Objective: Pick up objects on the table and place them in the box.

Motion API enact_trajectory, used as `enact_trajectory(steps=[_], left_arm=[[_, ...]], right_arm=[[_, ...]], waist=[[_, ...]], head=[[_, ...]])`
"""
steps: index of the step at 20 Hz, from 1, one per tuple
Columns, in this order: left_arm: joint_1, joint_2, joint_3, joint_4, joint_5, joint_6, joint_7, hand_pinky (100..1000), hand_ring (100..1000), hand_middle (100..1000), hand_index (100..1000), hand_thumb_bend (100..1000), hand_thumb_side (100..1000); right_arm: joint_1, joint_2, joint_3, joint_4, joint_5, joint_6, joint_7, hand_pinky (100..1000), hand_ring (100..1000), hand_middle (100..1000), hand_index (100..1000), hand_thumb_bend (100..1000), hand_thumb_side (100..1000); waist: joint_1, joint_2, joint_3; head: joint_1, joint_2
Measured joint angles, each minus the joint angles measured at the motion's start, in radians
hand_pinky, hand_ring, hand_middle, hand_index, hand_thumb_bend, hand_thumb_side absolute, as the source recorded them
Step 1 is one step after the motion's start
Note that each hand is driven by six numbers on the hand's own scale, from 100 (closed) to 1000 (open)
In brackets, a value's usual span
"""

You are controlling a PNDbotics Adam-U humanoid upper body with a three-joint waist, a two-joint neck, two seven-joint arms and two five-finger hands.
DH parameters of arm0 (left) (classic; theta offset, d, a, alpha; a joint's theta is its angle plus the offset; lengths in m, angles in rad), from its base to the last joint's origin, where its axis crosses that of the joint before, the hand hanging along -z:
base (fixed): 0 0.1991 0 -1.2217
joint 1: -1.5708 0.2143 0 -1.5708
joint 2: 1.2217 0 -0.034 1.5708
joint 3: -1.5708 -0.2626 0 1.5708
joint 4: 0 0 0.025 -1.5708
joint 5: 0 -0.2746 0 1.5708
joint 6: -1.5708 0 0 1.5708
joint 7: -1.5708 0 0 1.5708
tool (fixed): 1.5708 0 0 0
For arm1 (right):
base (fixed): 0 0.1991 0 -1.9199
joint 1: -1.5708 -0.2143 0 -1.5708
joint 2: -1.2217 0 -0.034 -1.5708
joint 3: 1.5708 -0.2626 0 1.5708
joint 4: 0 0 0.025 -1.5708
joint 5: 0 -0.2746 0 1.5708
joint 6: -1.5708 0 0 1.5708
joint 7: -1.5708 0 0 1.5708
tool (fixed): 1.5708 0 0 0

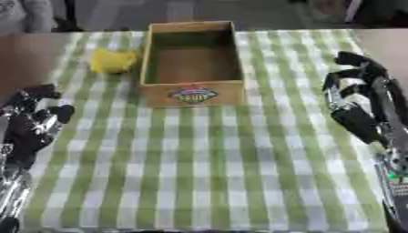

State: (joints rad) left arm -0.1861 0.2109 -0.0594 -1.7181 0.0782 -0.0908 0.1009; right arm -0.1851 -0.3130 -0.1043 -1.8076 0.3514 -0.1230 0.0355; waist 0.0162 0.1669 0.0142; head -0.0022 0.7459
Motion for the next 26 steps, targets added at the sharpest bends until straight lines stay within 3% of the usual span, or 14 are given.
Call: enact_trajectory(steps=[10,12,13,14,15,17,22,26], left_arm=[[-0.023,0.024,0.0,0.0,-0.013,0.017,-0.001,630,941,581,702,687,309],[-0.038,0.044,0.0,0.0,-0.021,0.025,-0.002,631,950,588,705,664,302],[-0.05,0.059,0.0,0.0,-0.03,0.032,-0.002,632,953,592,708,606,282],[-0.066,0.076,0.0,0.0,-0.042,0.04,-0.003,632,953,592,709,598,277],[-0.084,0.096,0.0,0.001,-0.057,0.049,-0.003,634,954,596,714,534,232],[-0.13,0.146,0.001,0.009,-0.092,0.075,-0.007,638,954,606,724,519,196],[-0.277,0.304,-0.007,0.075,-0.21,0.147,-0.069,652,956,633,749,558,141],[-0.425,0.407,-0.046,0.203,-0.314,0.172,-0.15,668,962,671,759,599,100]], right_arm=[[0.0,0.0,0.0,0.0,-0.05,-0.004,0.031,498,738,806,876,100,604],[0.0,0.0,0.0,0.0,-0.059,-0.002,0.033,497,737,805,875,100,607],[0.0,0.0,0.0,0.0,-0.063,-0.002,0.033,497,736,805,874,100,604],[0.0,0.0,0.0,0.0,-0.065,-0.002,0.033,497,736,805,874,100,604],[0.0,0.0,0.0,0.0,-0.067,-0.001,0.034,497,736,804,873,100,606],[0.001,0.0,0.0,0.0,-0.072,0.0,0.035,497,735,804,873,100,607],[0.002,0.0,0.0,0.0,-0.08,0.002,0.037,496,733,802,870,100,611],[0.003,0.0,0.005,0.0,-0.081,0.005,0.04,495,730,799,867,100,614]], waist=[[0.0,0.0,0.0],[0.001,0.0,0.0],[0.001,0.0,-0.001],[0.001,0.0,-0.001],[0.003,0.0,-0.001],[0.006,0.0,-0.003],[0.012,-0.002,-0.017],[0.021,-0.006,-0.029]], head=[[0.0,0.0],[0.0,0.0],[0.0,0.0],[0.0,0.0],[0.0,0.0],[0.001,0.0],[0.009,0.0],[0.017,0.0]])
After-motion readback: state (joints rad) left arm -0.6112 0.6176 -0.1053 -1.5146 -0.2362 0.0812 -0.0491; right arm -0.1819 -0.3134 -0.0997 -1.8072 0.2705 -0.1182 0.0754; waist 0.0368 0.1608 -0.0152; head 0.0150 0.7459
